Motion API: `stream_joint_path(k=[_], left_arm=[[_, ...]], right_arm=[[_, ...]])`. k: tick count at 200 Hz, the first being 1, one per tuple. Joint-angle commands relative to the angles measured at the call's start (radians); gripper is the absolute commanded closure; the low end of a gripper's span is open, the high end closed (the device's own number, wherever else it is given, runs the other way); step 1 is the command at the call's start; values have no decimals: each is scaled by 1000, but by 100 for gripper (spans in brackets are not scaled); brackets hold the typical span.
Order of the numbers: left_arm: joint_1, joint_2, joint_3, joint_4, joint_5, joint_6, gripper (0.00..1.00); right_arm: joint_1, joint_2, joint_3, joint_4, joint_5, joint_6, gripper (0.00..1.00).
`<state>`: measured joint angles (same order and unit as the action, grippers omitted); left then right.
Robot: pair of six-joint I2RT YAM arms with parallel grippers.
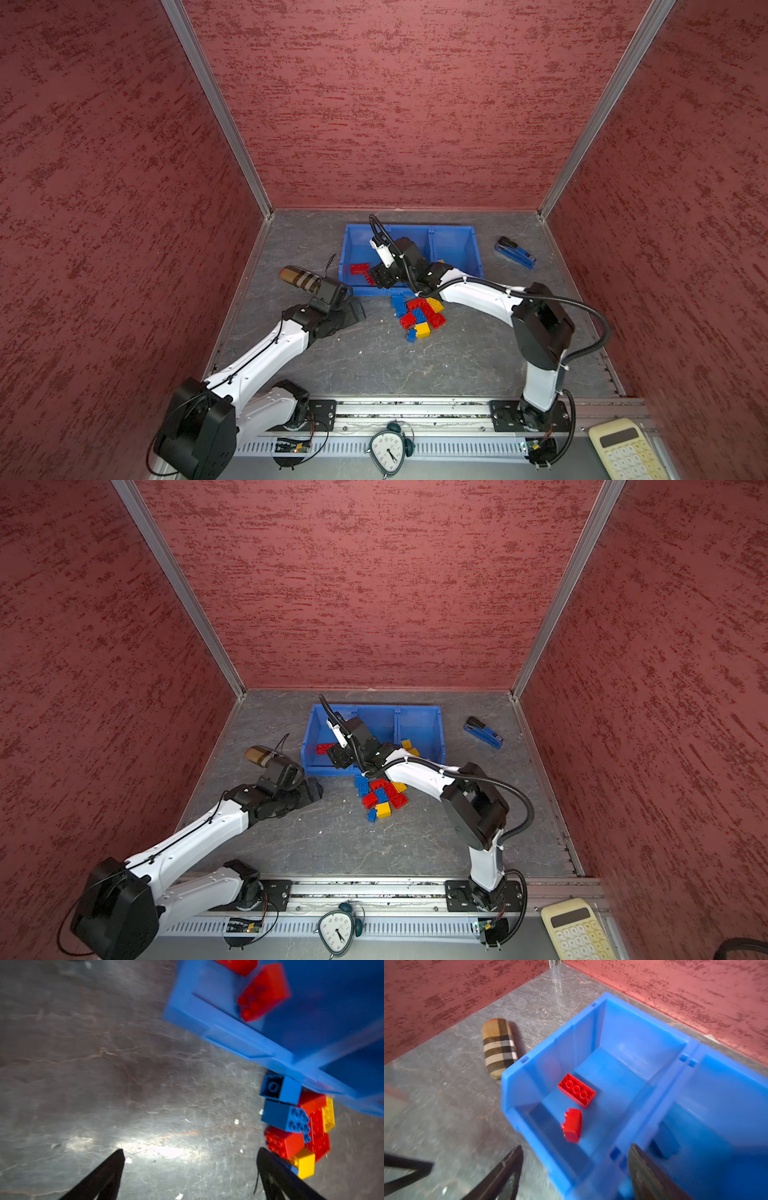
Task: Sort the legos into containers by color
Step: Place the lego in the container, then pick up the lego from the center of the table.
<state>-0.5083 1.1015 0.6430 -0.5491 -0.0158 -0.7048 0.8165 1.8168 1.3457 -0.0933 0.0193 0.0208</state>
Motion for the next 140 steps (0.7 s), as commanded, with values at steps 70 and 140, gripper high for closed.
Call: stream_joint_path(k=[70,140], left_arm=[[-412,420,242,150,-53,263,8],[-484,564,290,134,27,287,34]], right_arm=[[-62,-688,-543,-52,411,251,1],[-94,-723,-592,-52,467,281,1]])
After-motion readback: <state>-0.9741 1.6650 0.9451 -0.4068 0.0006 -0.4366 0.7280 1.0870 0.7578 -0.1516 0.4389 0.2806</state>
